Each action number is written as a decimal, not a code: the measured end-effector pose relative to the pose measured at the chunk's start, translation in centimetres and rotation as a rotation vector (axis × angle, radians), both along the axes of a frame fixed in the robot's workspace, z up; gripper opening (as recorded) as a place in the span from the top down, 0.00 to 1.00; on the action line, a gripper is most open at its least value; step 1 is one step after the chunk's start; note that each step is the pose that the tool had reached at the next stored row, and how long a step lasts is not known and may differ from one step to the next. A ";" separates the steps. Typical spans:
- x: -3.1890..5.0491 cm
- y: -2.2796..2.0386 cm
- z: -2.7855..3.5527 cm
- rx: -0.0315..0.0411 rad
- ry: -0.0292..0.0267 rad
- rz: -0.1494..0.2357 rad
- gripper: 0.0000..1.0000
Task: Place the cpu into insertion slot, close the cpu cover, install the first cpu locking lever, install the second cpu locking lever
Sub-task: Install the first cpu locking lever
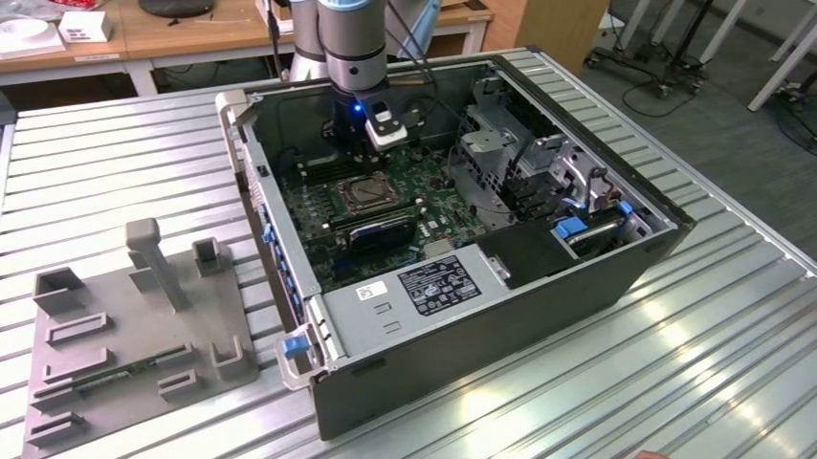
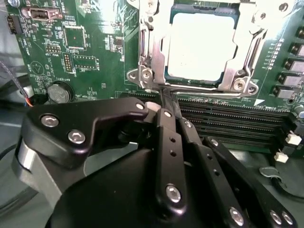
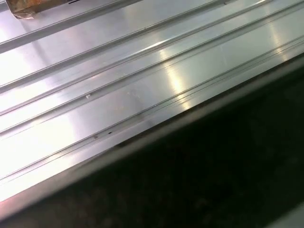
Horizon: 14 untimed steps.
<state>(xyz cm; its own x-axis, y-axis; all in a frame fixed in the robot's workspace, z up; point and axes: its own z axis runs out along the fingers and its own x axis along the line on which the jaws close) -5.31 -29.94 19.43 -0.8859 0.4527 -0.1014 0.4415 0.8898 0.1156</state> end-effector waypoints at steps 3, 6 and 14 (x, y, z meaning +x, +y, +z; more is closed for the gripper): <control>0.02 0.02 0.17 0.0018 -0.0009 0.000 0.89; 0.00 0.00 0.64 0.0006 0.0000 0.000 0.89; 0.01 0.00 2.22 0.0005 0.0001 0.000 0.89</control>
<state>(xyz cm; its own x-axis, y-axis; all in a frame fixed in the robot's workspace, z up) -5.31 -29.94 21.65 -0.8859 0.4527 -0.1011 0.4415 0.8897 0.1160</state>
